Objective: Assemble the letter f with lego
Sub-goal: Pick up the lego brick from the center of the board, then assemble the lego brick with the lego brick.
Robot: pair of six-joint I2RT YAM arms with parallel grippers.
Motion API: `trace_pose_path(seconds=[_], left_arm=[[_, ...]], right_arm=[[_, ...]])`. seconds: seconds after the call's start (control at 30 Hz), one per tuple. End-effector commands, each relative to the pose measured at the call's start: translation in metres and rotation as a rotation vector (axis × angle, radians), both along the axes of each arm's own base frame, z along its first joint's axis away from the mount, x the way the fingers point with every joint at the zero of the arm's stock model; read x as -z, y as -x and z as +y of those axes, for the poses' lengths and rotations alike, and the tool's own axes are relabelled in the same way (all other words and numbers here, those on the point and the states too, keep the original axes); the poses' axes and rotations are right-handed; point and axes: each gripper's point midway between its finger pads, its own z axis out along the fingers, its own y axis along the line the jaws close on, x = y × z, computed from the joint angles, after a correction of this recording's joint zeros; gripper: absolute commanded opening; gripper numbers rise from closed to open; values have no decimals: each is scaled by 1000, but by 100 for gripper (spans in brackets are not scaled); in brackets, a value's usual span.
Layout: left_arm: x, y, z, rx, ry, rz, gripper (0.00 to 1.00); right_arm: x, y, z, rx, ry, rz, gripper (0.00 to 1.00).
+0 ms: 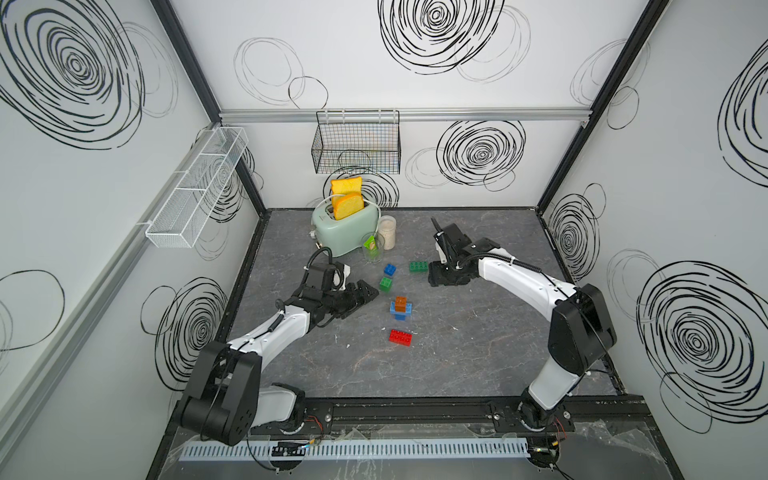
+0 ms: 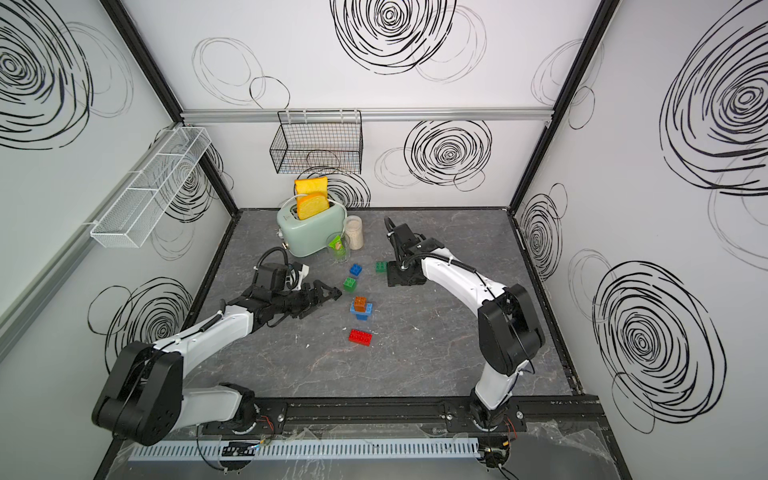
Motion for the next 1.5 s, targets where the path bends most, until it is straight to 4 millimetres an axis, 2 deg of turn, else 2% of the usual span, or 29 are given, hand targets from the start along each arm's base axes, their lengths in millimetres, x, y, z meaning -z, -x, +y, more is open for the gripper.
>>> trace_pose_path(seconds=[0.0,0.13,0.23,0.5,0.9,1.47], left_arm=[[-19,-4,-25,86,112,-85,81],[0,6,-37,117,131,-56,72],[10,10,-42,135,139,-40,66],[22,8,-43,130,126,-30,61],[38,6,-34,56,105,1,60],[45,-1,-32,34,96,34,57]], right_arm=[[-18,34,23,-8,-56,87,54],[-29,49,56,-37,-90,96,55],[-29,55,74,-48,-96,105,55],[-19,65,102,-31,-72,136,54],[-10,65,99,80,-19,116,53],[7,70,94,148,19,127,53]])
